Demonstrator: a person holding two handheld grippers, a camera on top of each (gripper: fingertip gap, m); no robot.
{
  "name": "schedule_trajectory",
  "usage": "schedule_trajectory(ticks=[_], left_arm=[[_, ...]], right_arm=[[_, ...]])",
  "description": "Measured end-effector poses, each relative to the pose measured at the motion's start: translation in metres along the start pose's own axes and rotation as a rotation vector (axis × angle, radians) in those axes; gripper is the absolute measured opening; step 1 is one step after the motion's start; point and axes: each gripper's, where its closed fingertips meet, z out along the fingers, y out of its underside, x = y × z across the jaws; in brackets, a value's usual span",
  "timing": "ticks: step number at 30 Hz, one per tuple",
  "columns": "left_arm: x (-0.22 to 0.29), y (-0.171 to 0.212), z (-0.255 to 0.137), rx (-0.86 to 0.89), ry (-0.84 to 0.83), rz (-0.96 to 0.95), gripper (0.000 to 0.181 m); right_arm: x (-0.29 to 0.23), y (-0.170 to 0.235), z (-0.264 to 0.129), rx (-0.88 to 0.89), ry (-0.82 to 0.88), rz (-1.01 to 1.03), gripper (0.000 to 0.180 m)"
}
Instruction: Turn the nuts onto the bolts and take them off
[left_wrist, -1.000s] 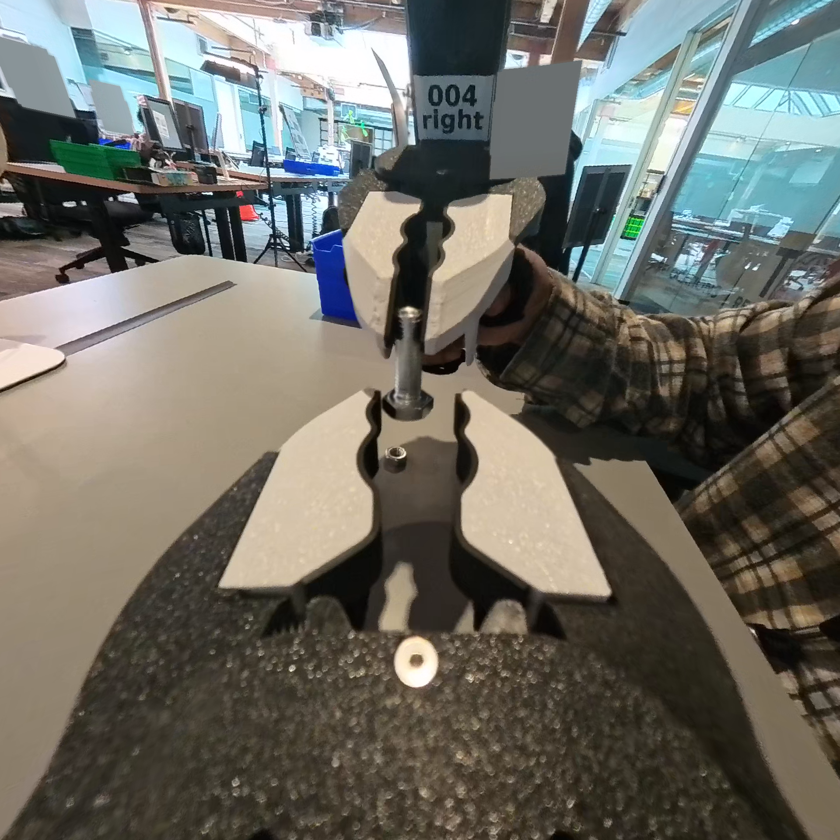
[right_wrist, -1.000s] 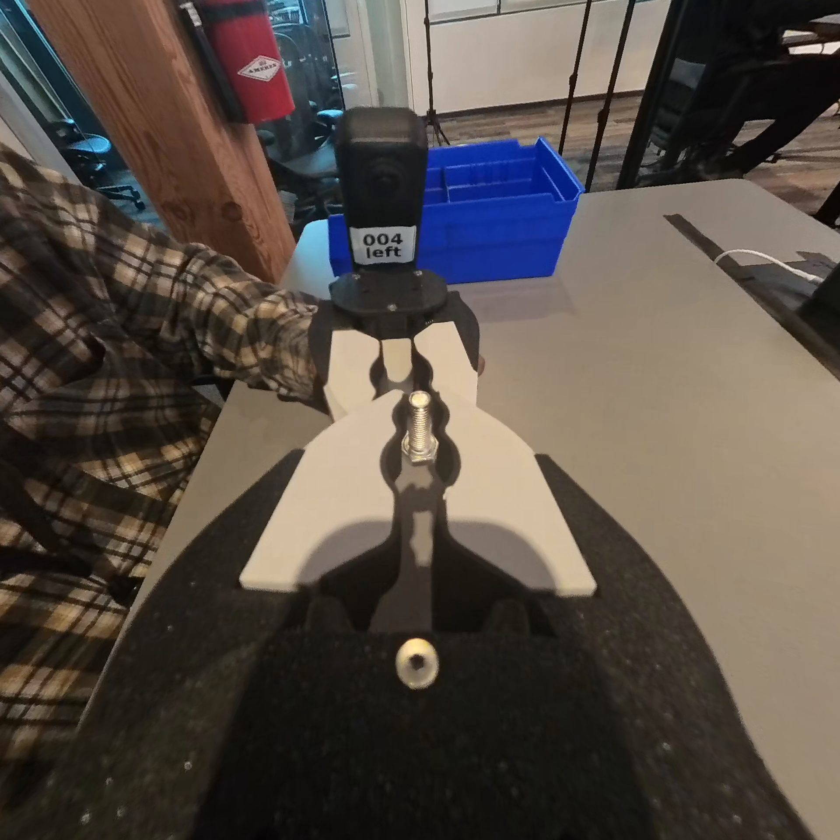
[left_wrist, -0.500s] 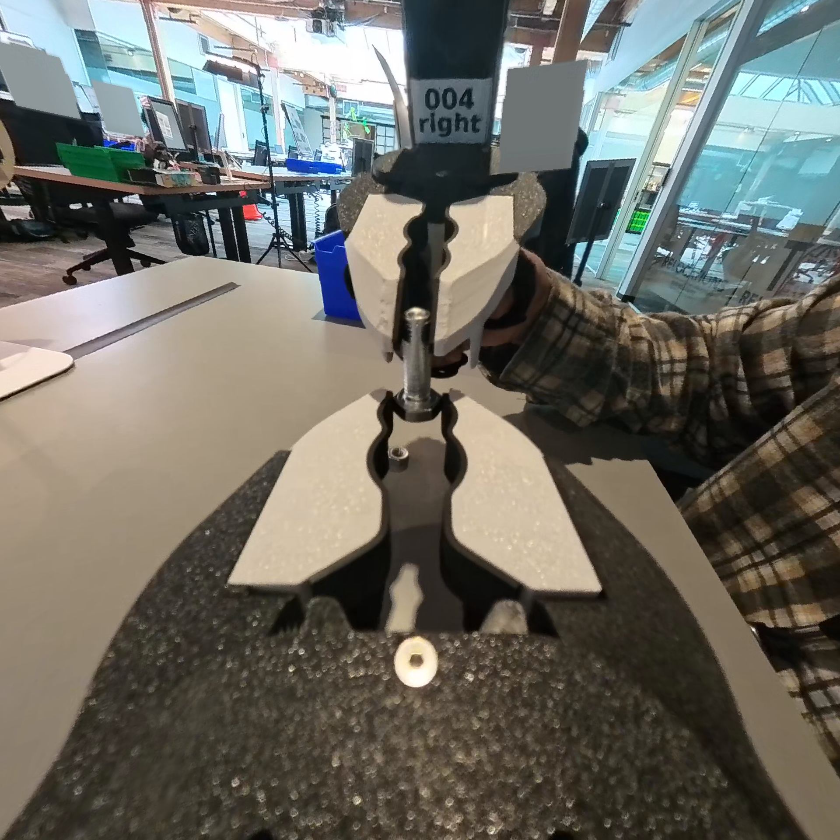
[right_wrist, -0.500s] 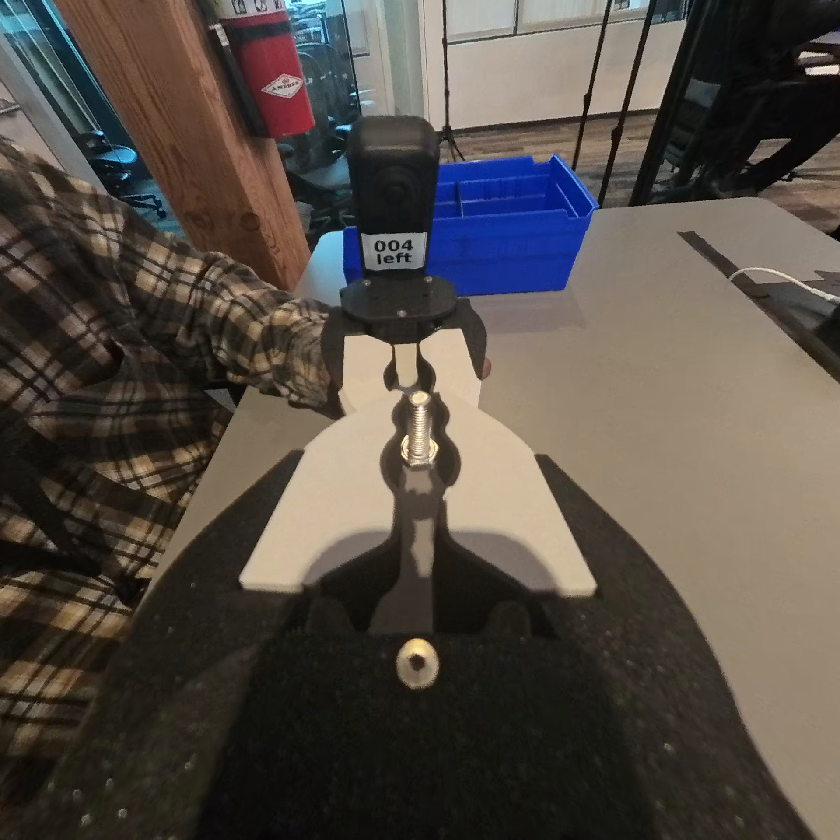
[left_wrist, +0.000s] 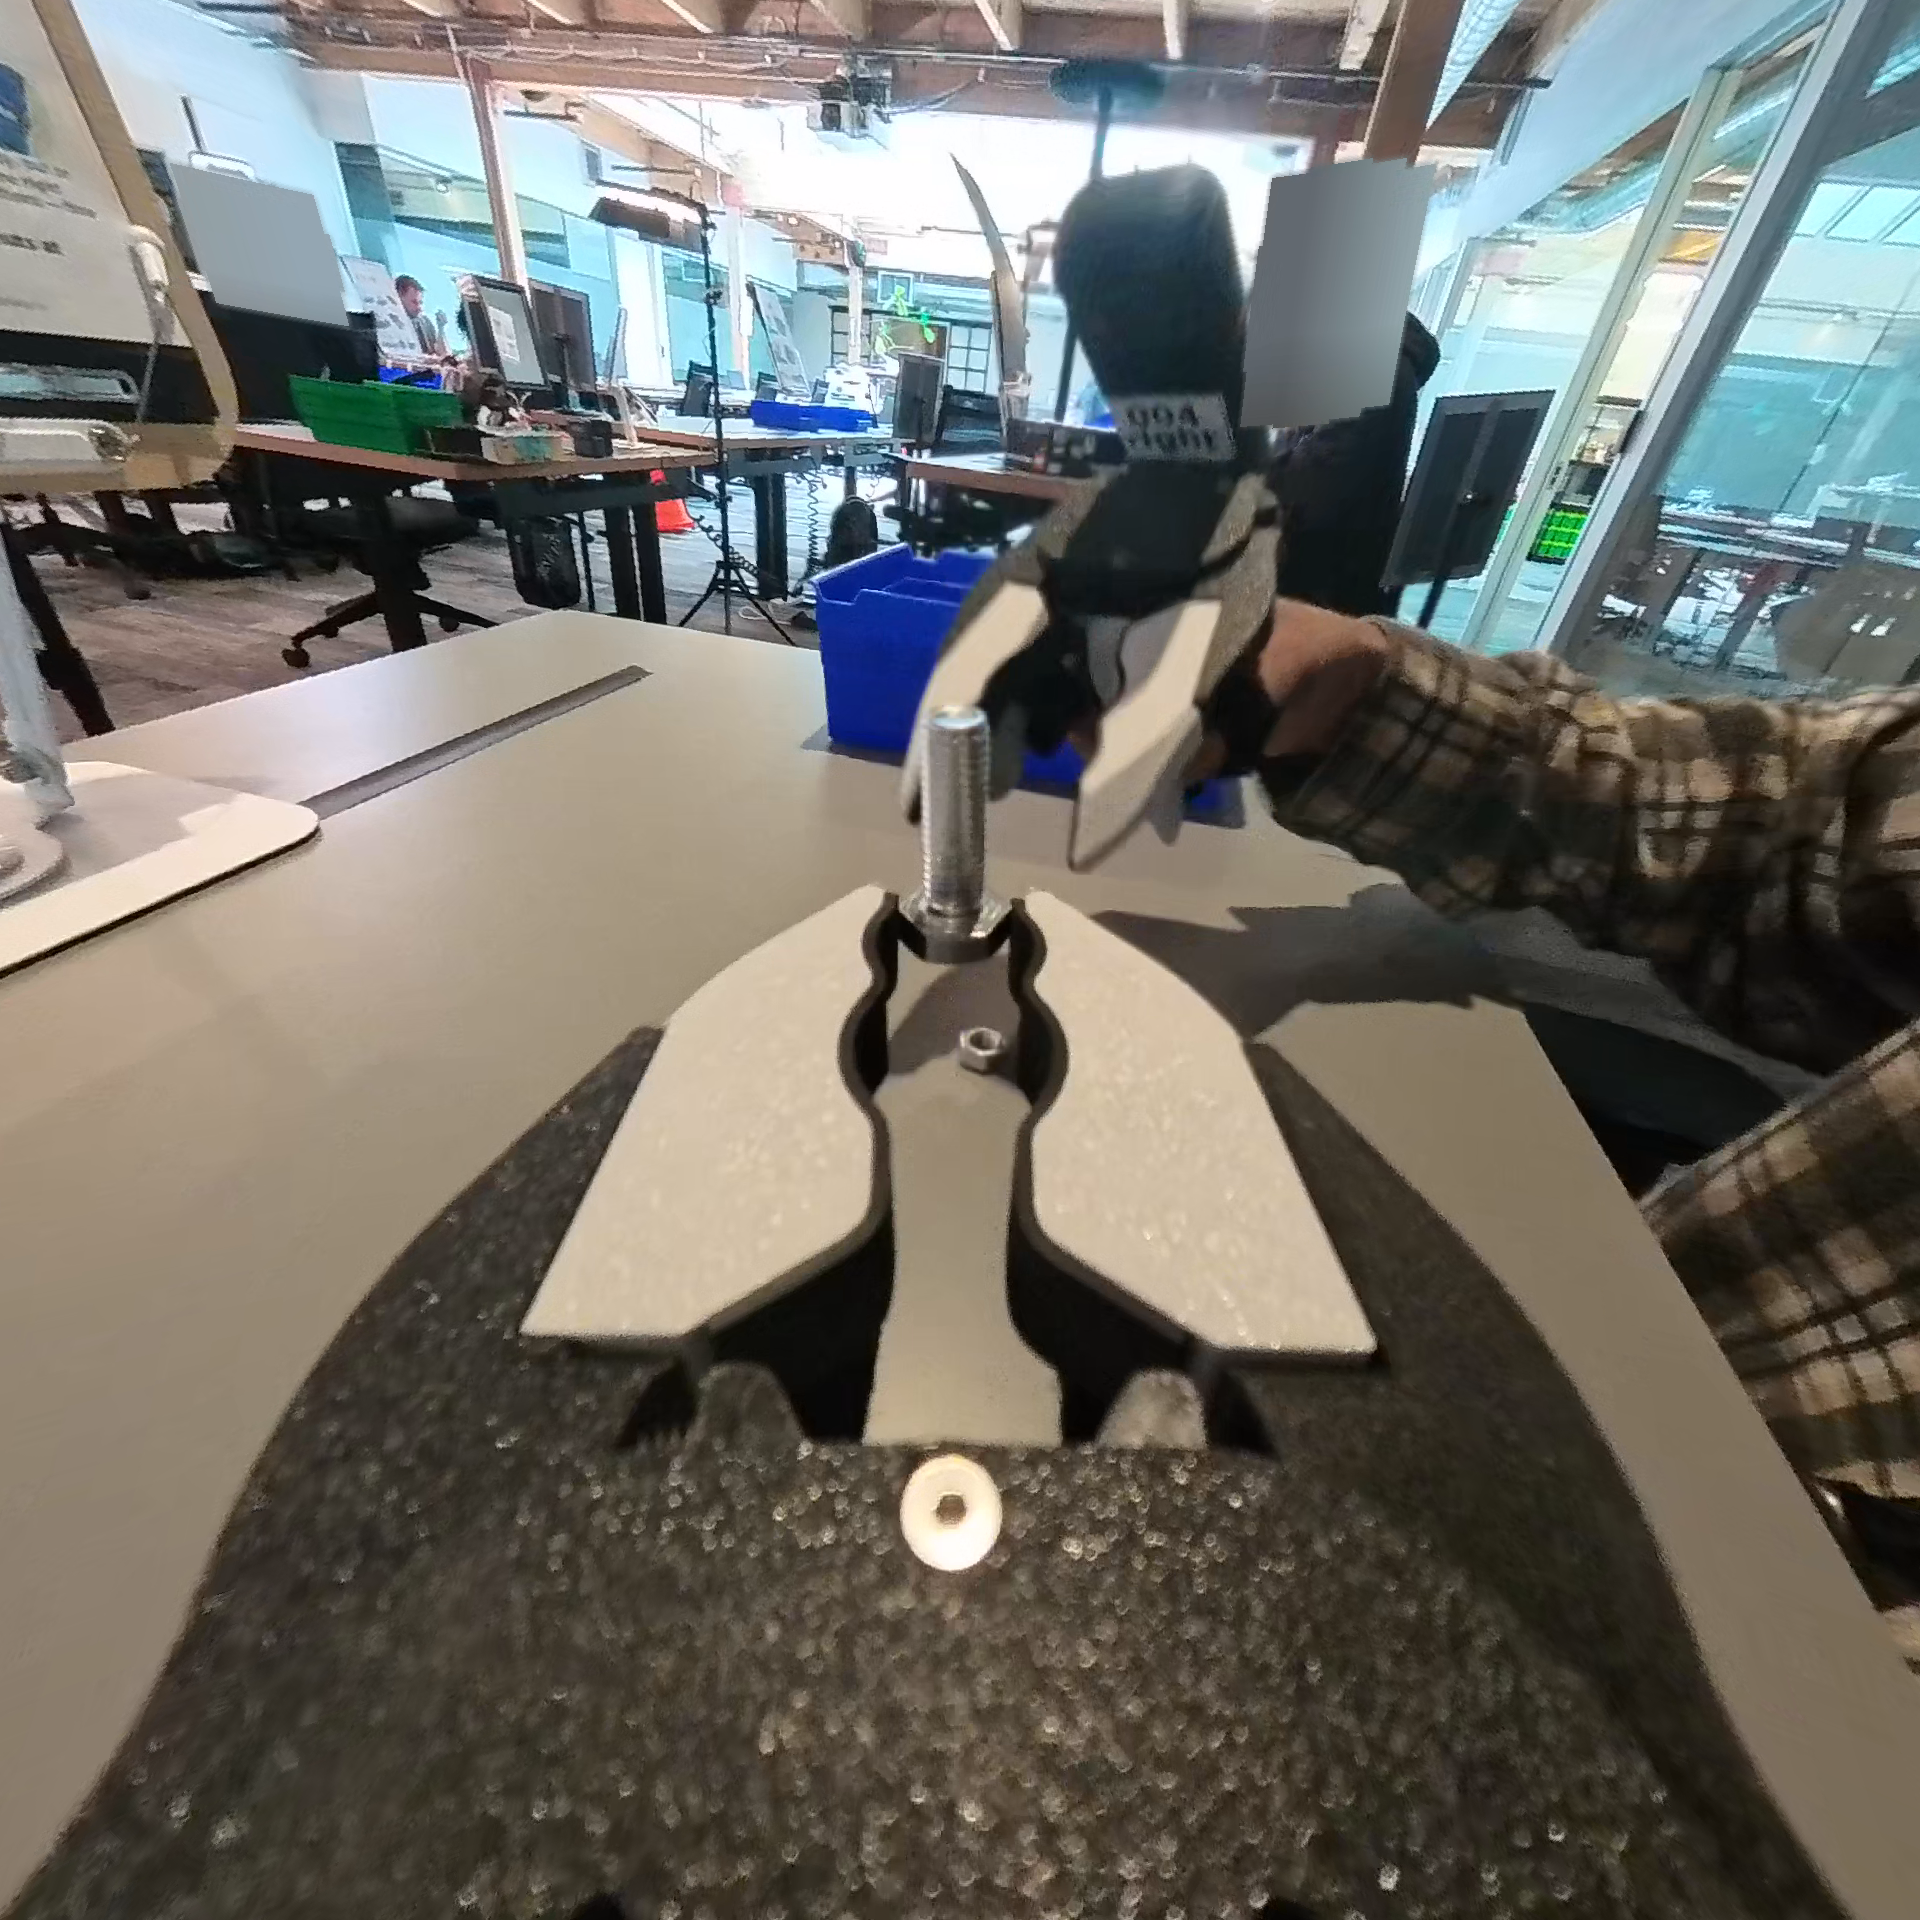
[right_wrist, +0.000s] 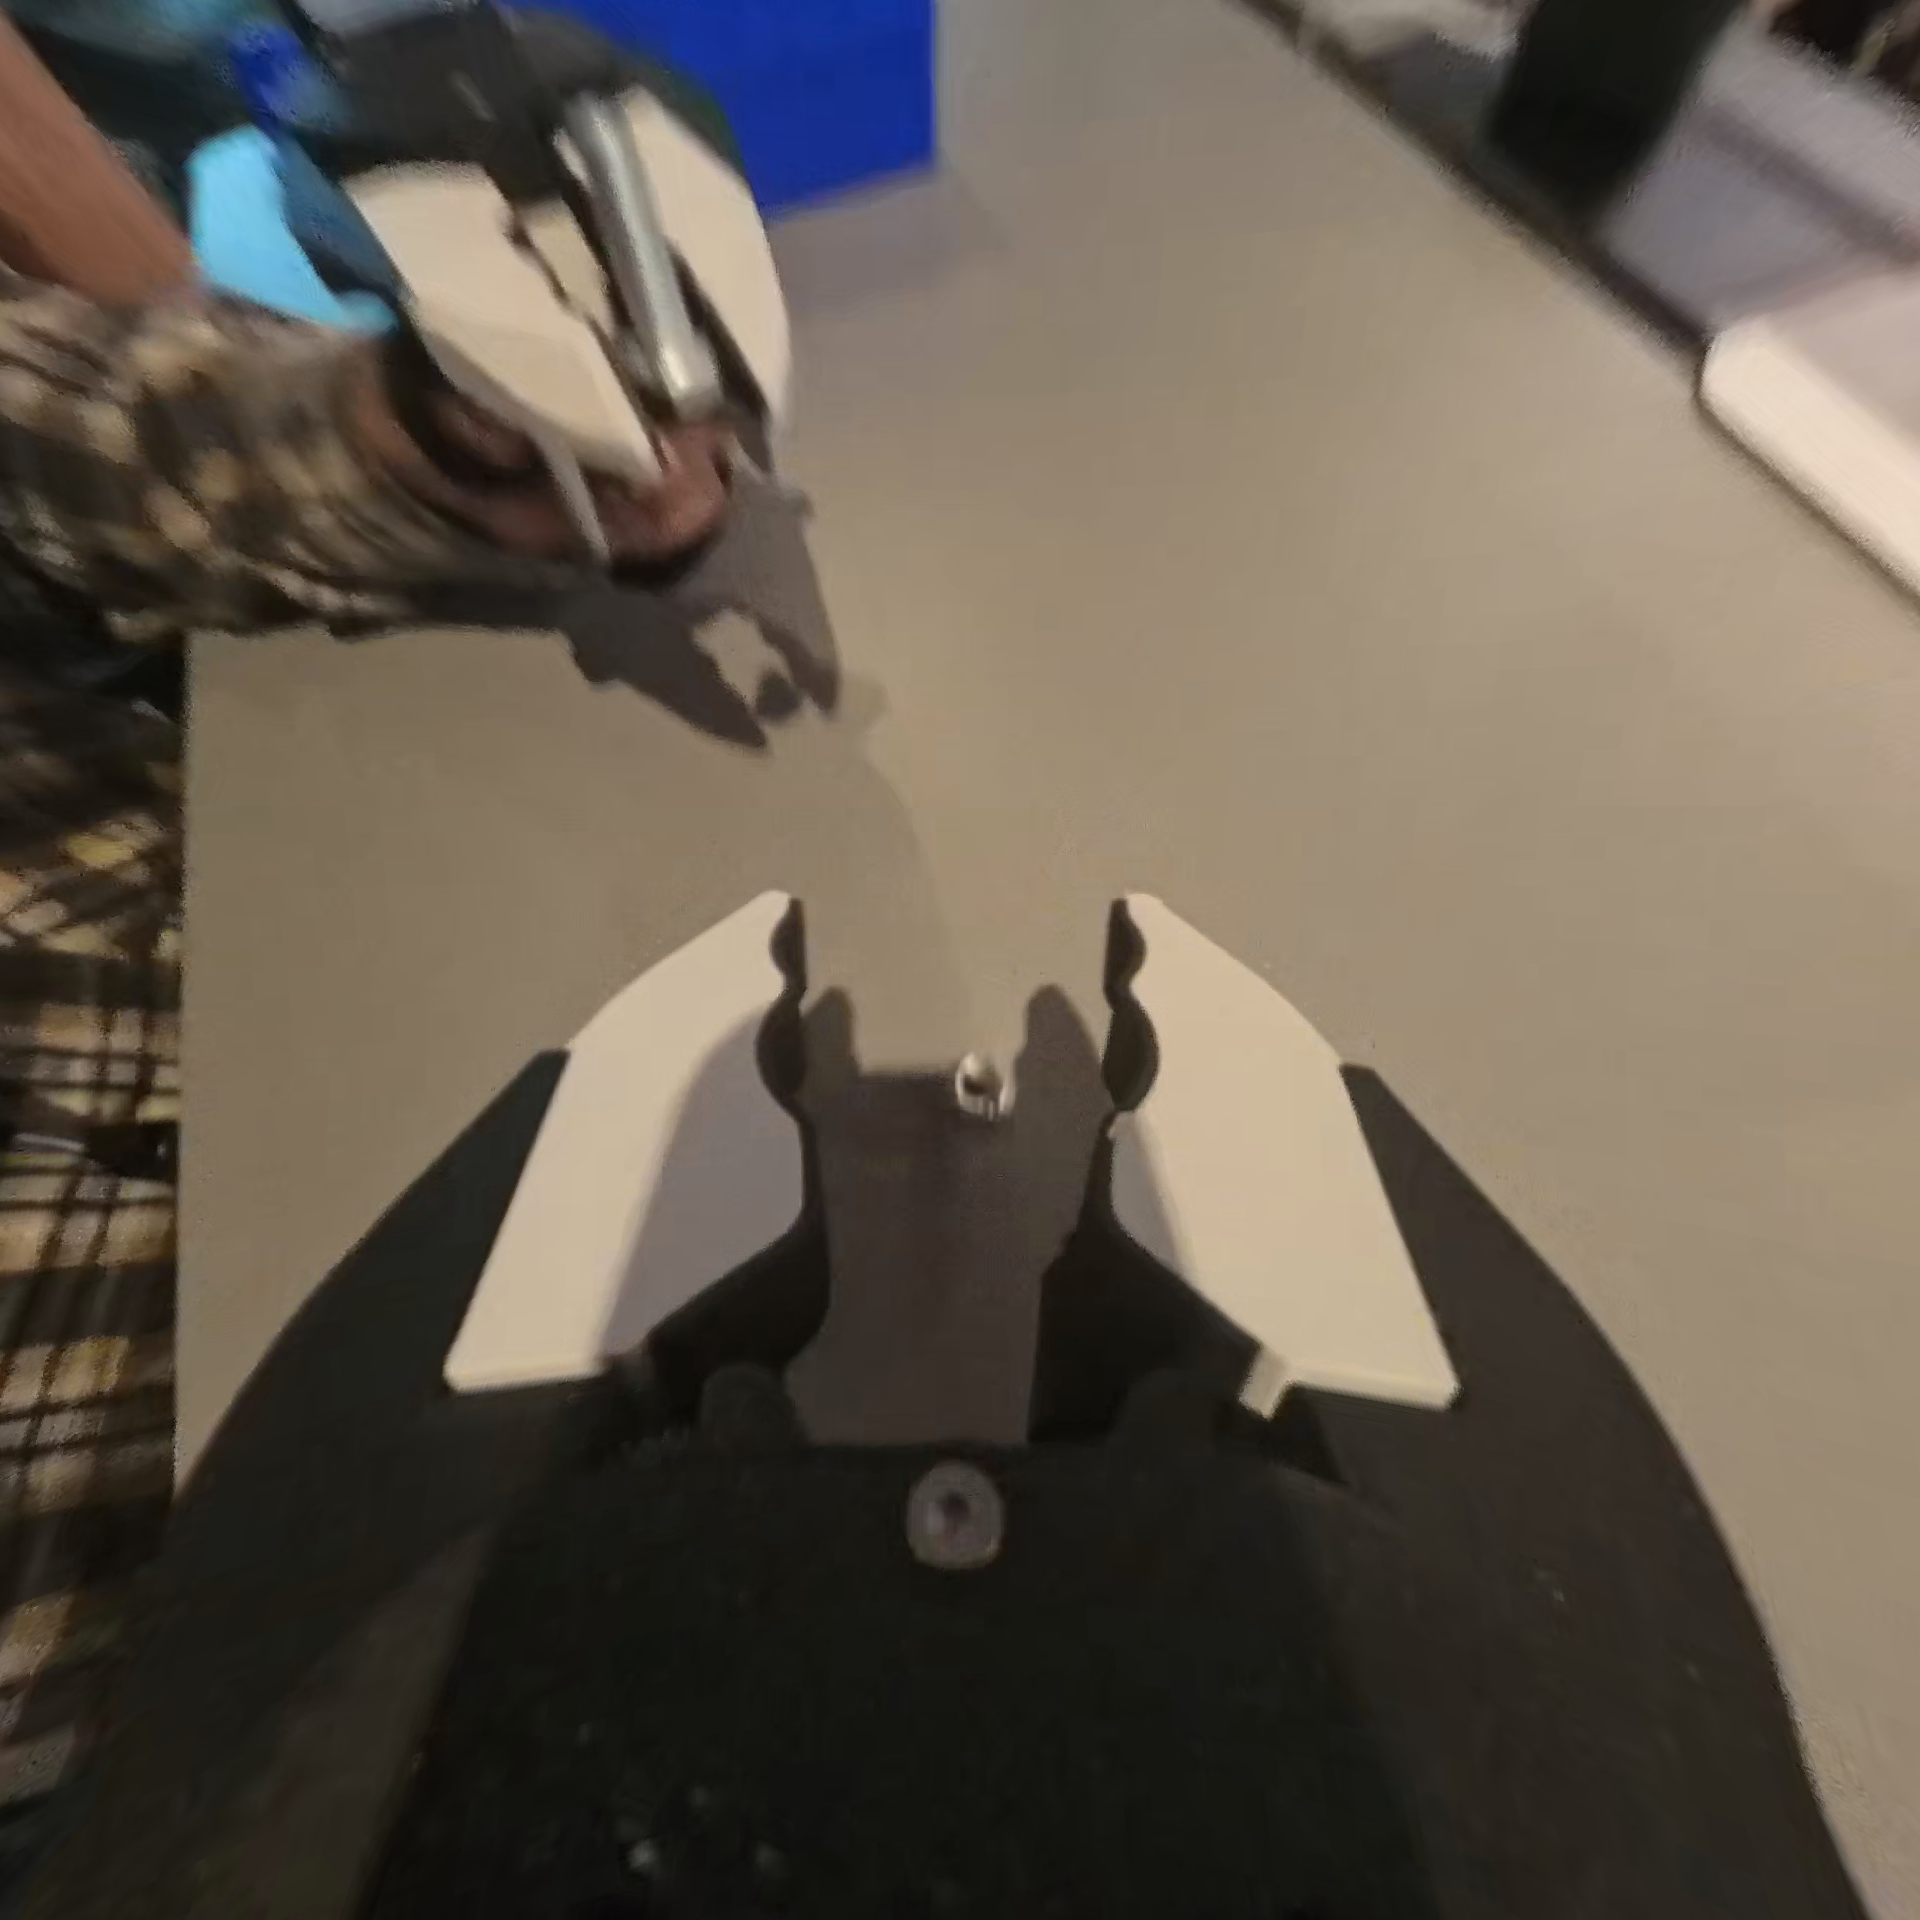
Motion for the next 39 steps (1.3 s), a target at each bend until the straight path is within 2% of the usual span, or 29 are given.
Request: schedule_trajectory(ticks=[1, 5, 10, 14, 18, 27, 30, 36, 39], left_arm=[[-0.001, 0.0, 0.0, 0.001, -0.01, 0.004, 0.019], [0.0, 0.002, 0.002, -0.004, -0.016, 0.014, 0.019], [0.0, 0.004, 0.003, -0.012, -0.018, 0.012, 0.019], [-0.001, 0.006, 0.003, -0.021, -0.022, 0.014, 0.019], [-0.003, 0.008, 0.003, -0.035, -0.024, 0.015, 0.019], [-0.004, 0.007, 0.001, -0.033, -0.031, 0.016, 0.019], [-0.003, 0.008, 0.002, -0.036, -0.029, 0.015, 0.019], [-0.003, 0.01, 0.003, -0.046, -0.027, 0.012, 0.019], [-0.002, 0.013, 0.005, -0.06, -0.02, 0.017, 0.019]], right_arm=[[0.001, 0.016, 0.001, -0.05, 0.013, 0.027, 0.059], [-0.001, 0.051, 0.008, -0.157, 0.053, 0.025, 0.047], [-0.004, 0.063, 0.022, -0.25, 0.028, -0.007, 0.031], [-0.001, 0.075, 0.029, -0.38, 0.032, -0.073, 0.029], [0.0, 0.076, 0.032, -0.438, 0.012, -0.109, 0.023], [0.001, 0.078, 0.041, -0.494, -0.029, -0.105, 0.025], [0.001, 0.082, 0.042, -0.511, -0.029, -0.111, 0.019], [0.003, 0.08, 0.042, -0.479, -0.024, -0.092, 0.019], [0.003, 0.063, 0.034, -0.415, -0.034, -0.063, 0.018]])
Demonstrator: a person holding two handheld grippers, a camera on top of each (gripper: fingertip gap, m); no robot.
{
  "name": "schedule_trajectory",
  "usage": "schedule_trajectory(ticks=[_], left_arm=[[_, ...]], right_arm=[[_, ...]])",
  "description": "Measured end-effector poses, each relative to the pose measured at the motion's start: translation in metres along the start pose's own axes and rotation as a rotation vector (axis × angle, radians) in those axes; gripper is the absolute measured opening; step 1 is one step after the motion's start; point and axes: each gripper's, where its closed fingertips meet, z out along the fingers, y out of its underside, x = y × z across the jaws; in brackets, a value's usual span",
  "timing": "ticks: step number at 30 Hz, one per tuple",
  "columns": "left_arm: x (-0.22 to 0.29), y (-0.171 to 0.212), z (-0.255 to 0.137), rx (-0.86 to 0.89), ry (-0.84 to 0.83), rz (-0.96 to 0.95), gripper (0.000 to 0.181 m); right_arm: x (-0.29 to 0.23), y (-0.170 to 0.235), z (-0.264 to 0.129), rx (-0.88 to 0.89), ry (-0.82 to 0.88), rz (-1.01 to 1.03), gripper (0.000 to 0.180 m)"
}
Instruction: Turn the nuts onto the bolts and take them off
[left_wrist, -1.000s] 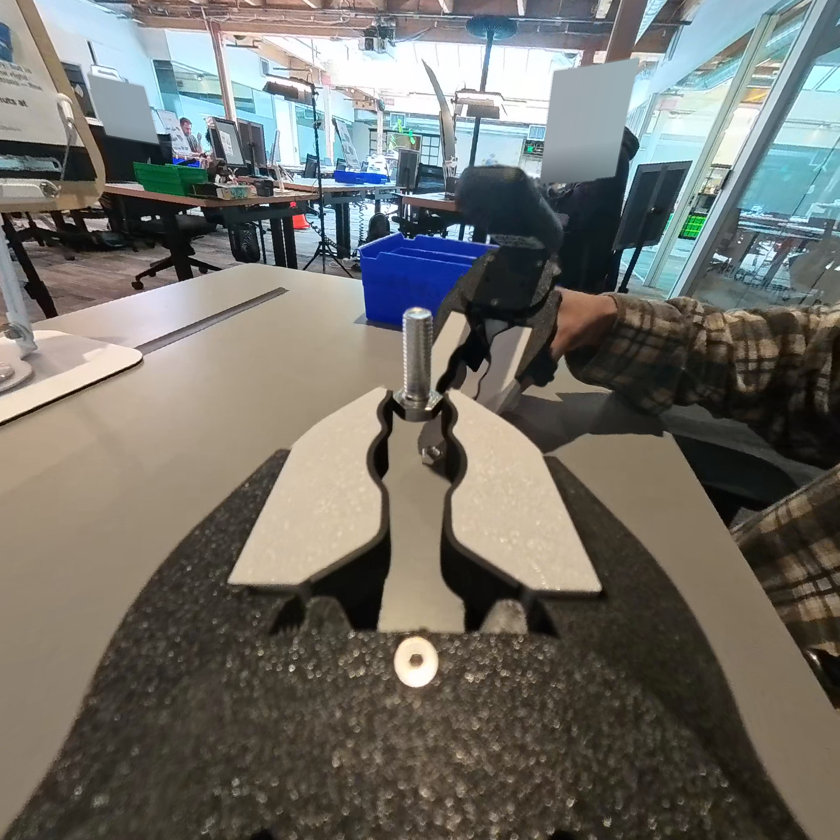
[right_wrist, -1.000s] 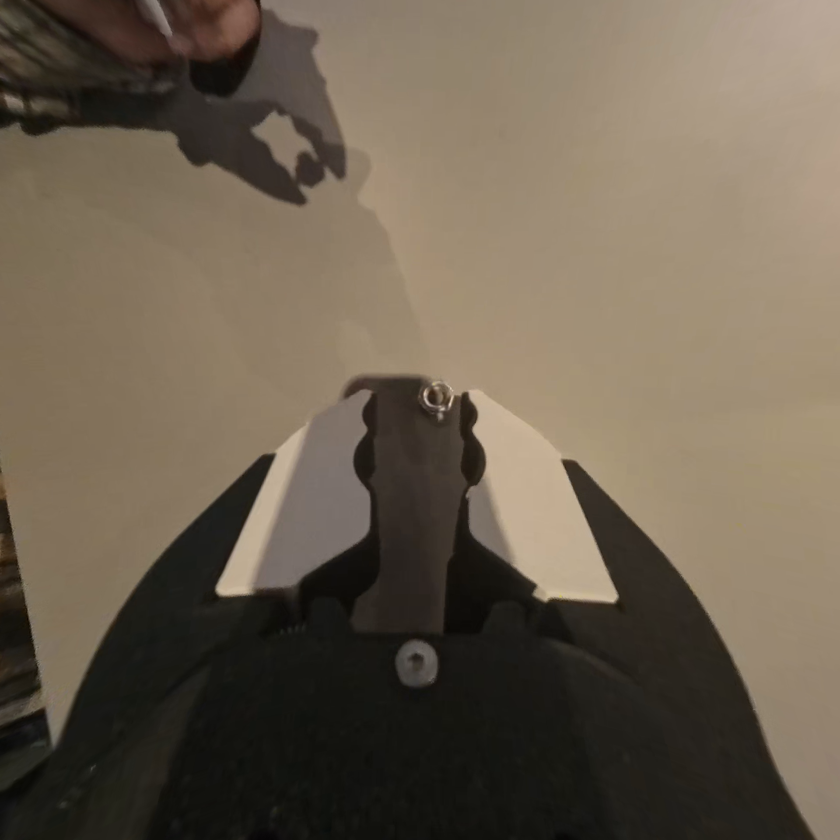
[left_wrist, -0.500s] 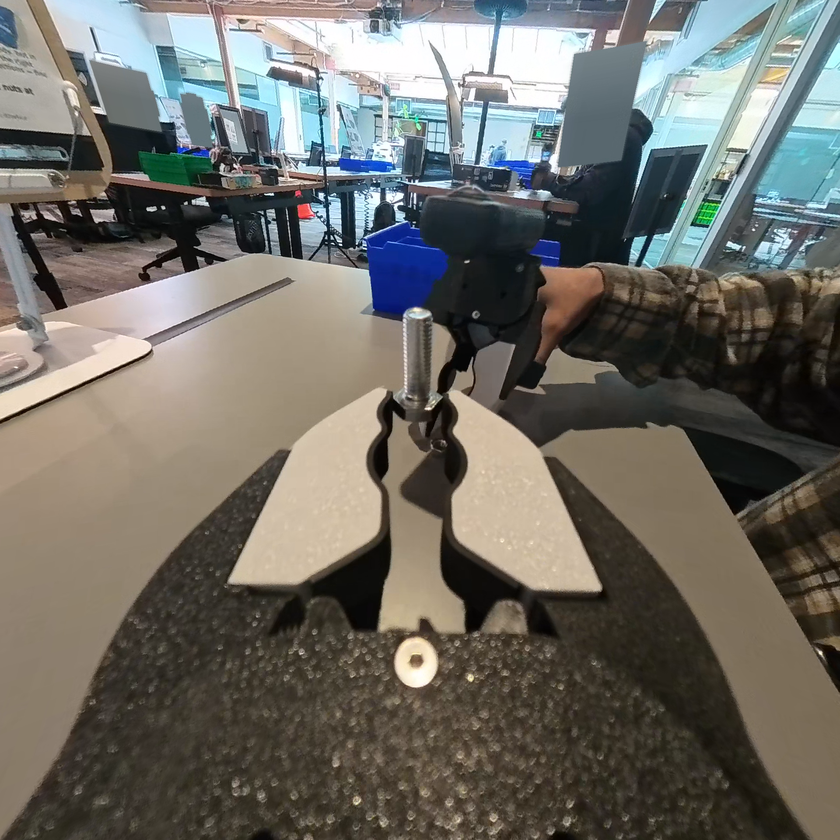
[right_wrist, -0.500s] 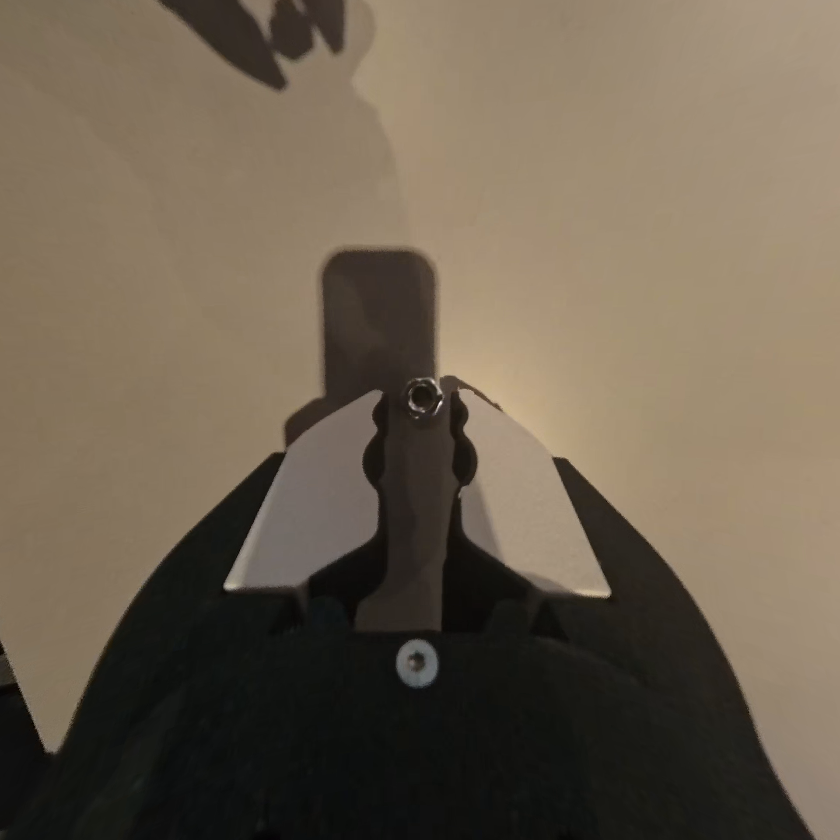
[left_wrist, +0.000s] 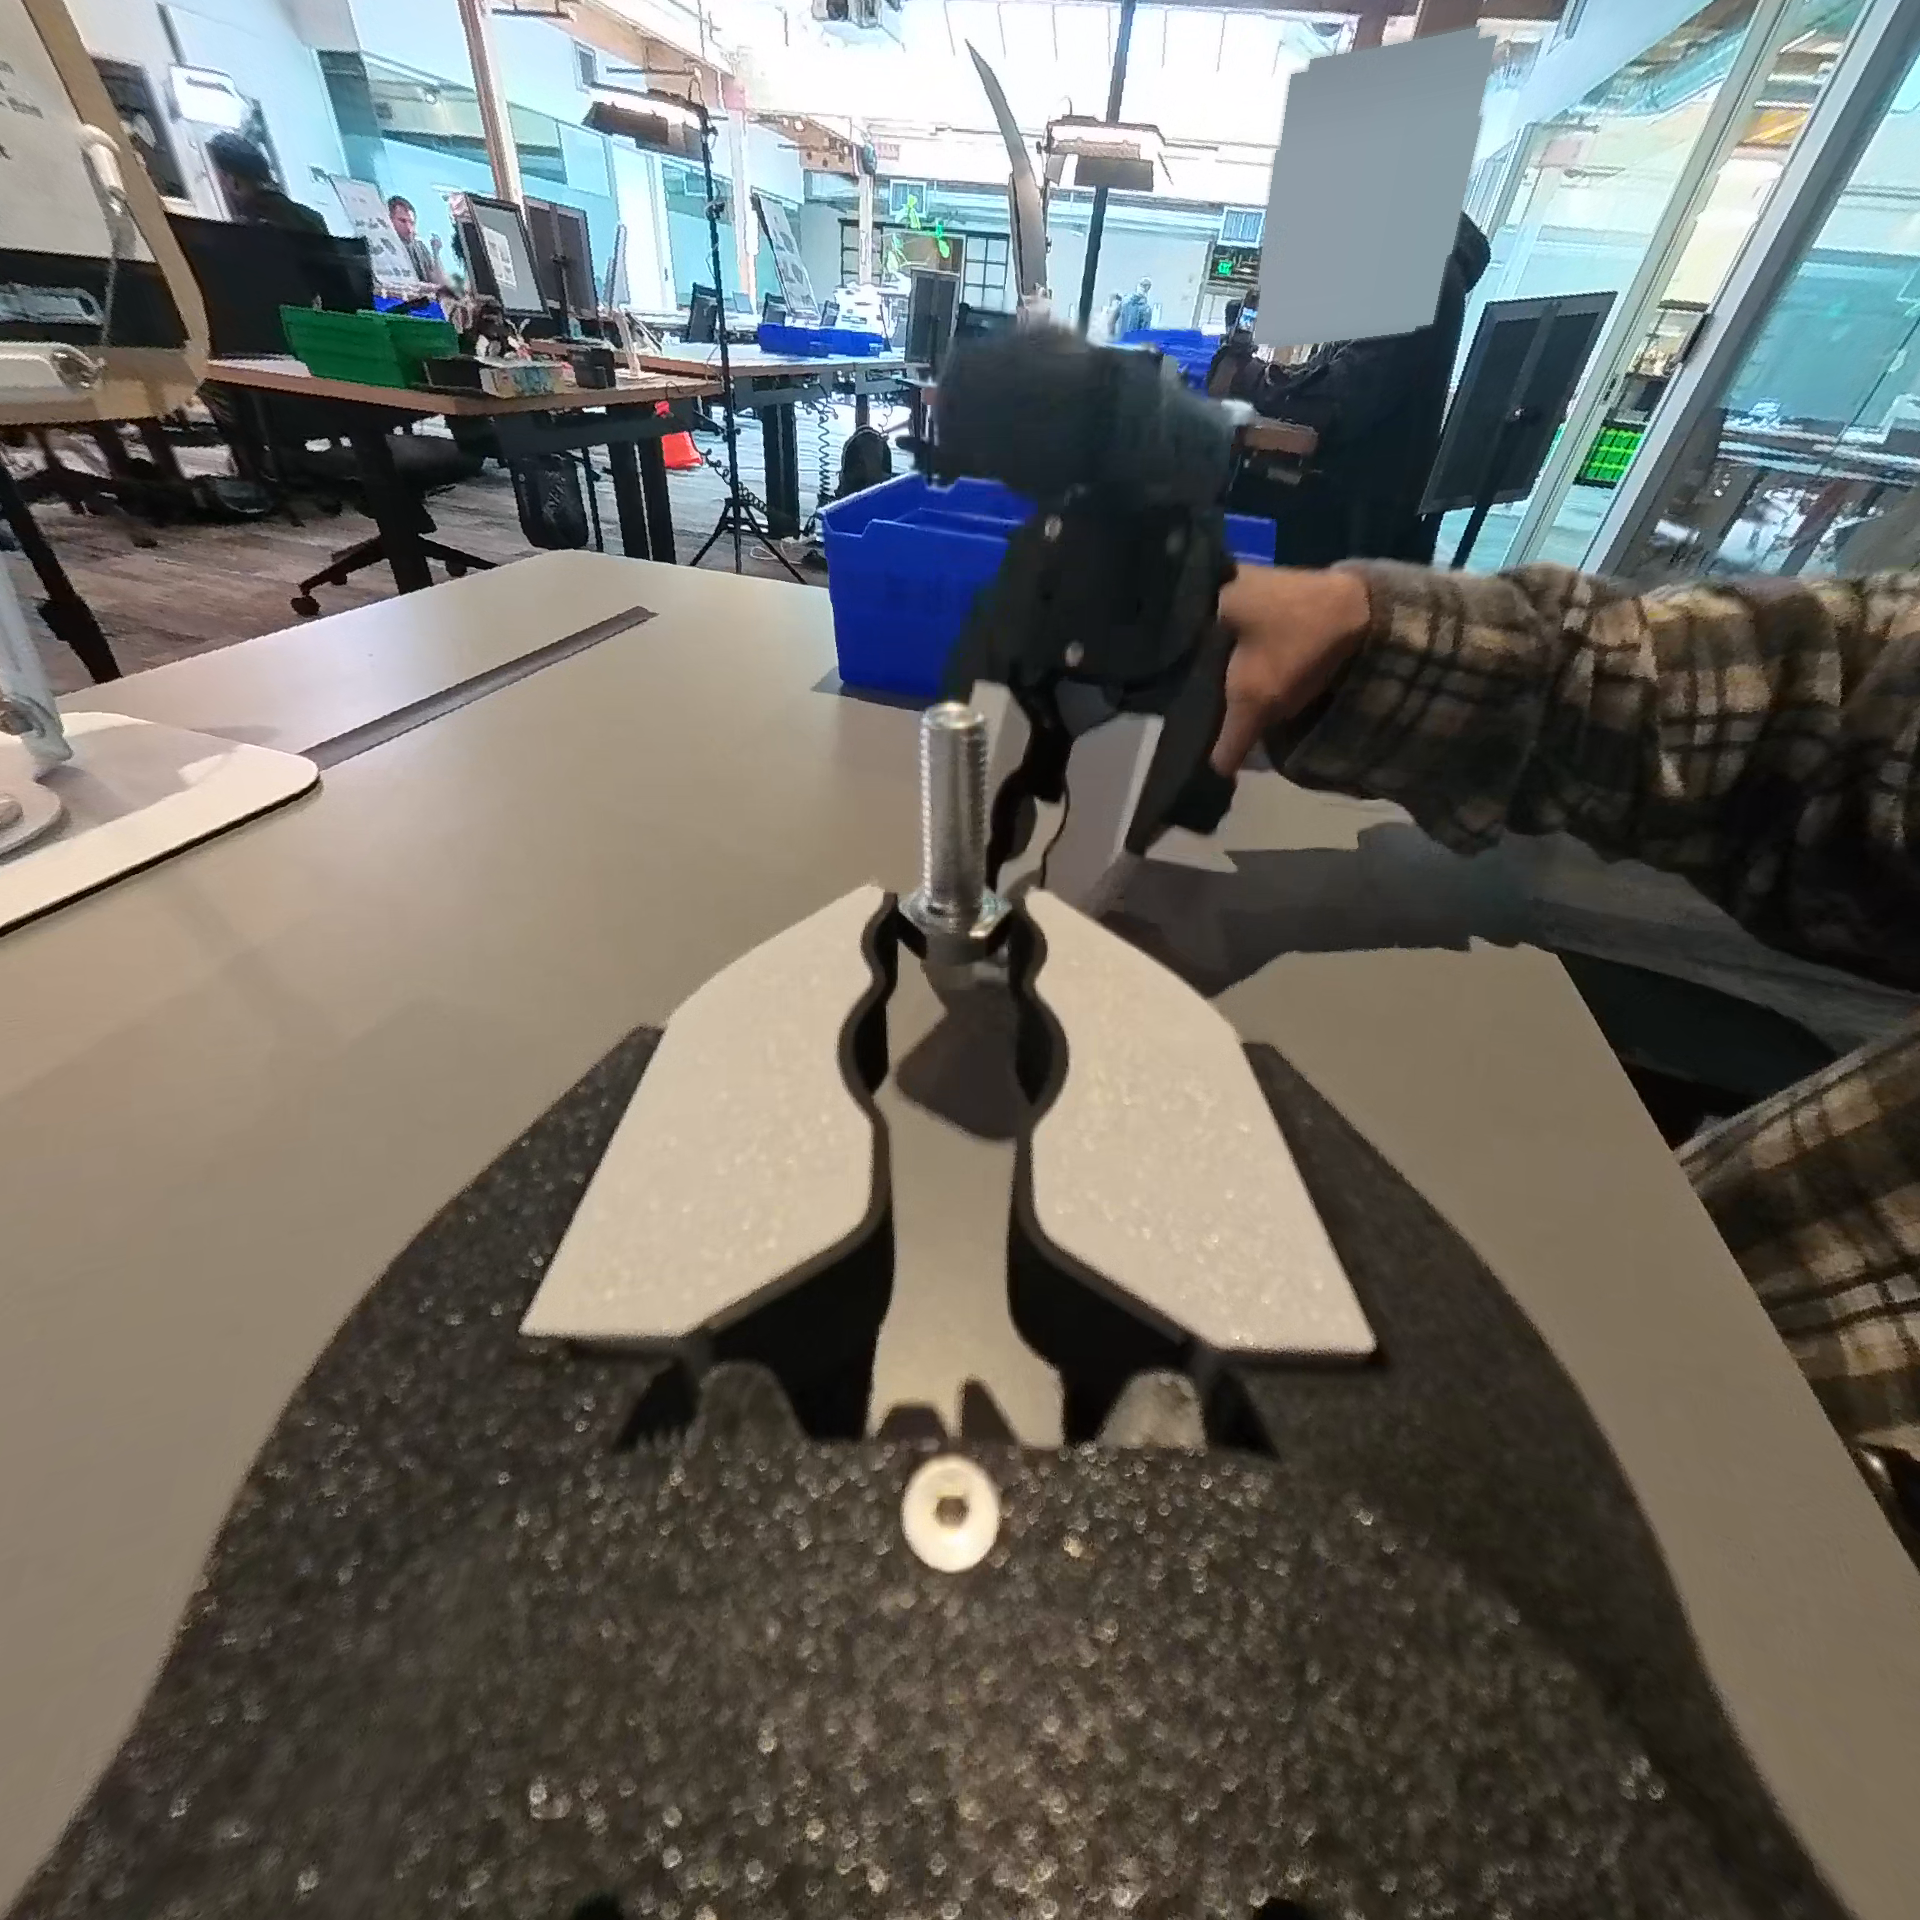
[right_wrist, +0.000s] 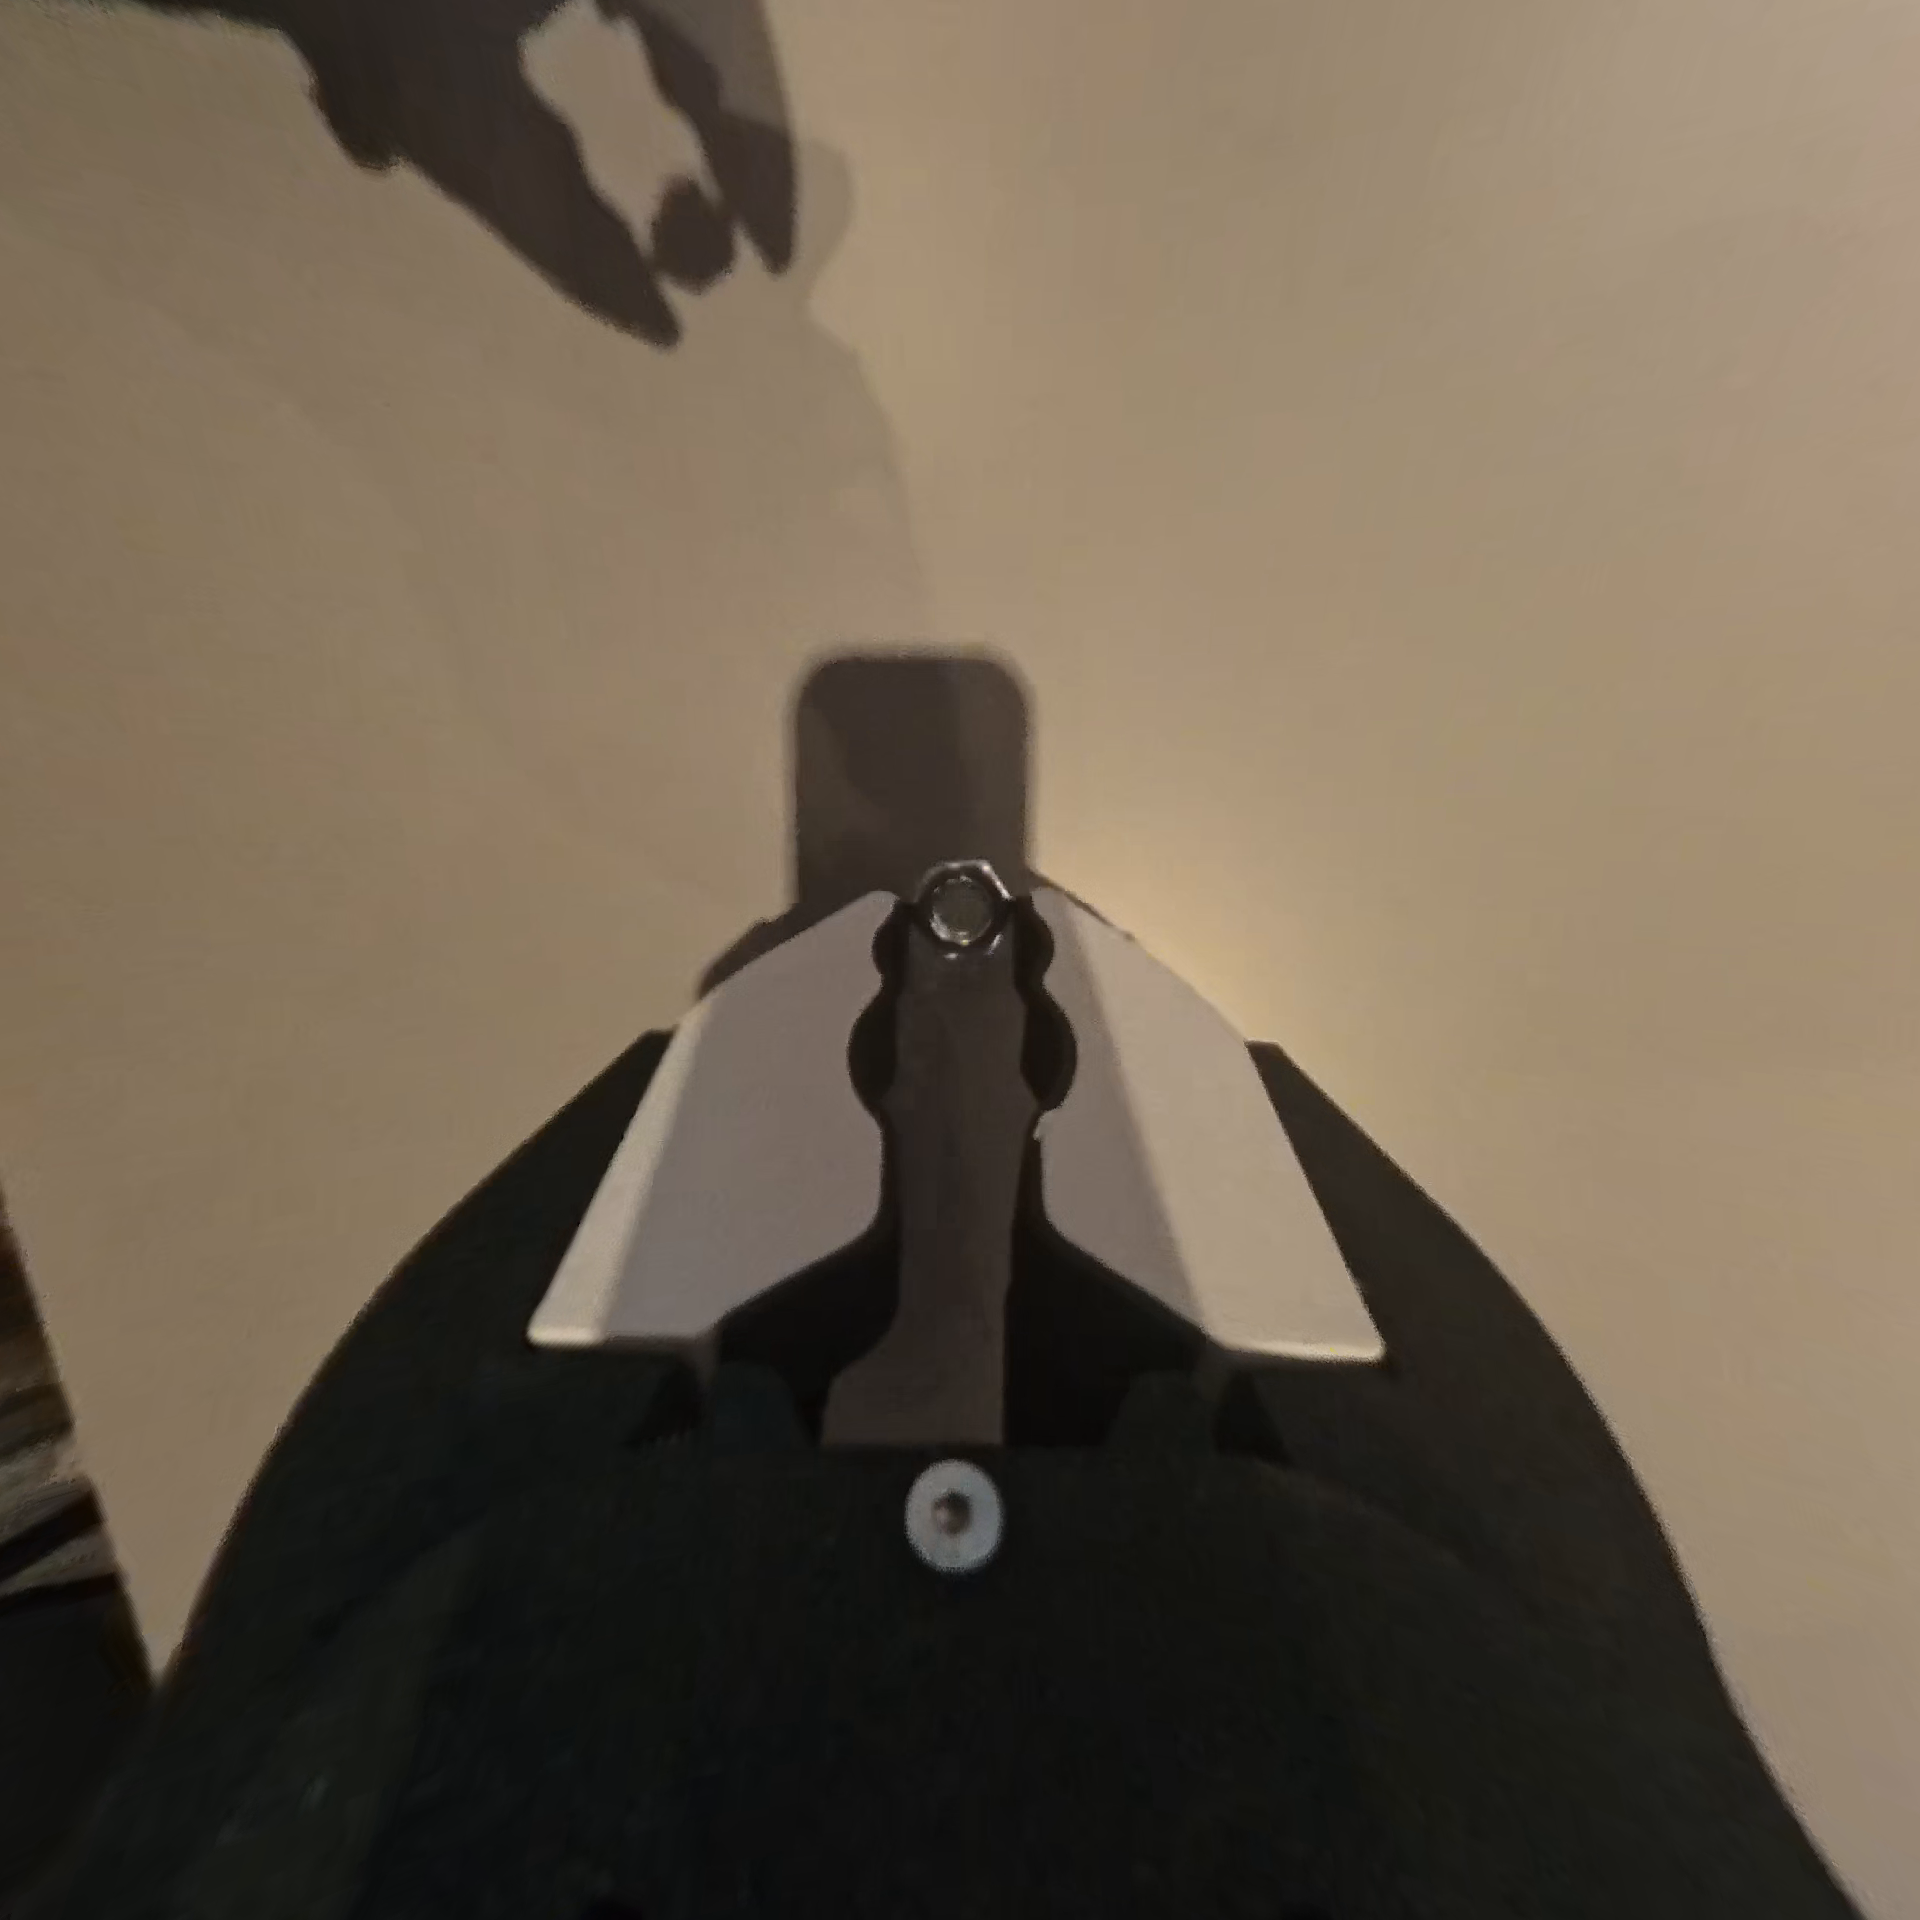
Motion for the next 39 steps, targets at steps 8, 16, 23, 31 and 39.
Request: schedule_trajectory(ticks=[8, 16, 23, 31, 39], left_arm=[[0.007, 0.005, 0.006, -0.04, 0.008, 0.043, 0.019], [0.008, 0.009, 0.008, -0.084, -0.016, 0.09, 0.019], [0.006, 0.008, 0.007, -0.089, -0.033, 0.101, 0.019], [0.008, 0.008, 0.008, -0.09, -0.032, 0.104, 0.019], [0.009, 0.009, 0.009, -0.098, -0.027, 0.112, 0.02]], right_arm=[[-0.03, -0.098, -0.077, 0.146, 0.008, -0.189, 0.019], [-0.052, -0.142, -0.068, 0.07, -0.047, -0.323, 0.019], [-0.05, -0.142, -0.056, -0.002, -0.079, -0.319, 0.019], [-0.05, -0.141, -0.055, 0.003, -0.091, -0.325, 0.019], [-0.049, -0.139, -0.055, 0.01, -0.104, -0.321, 0.019]])
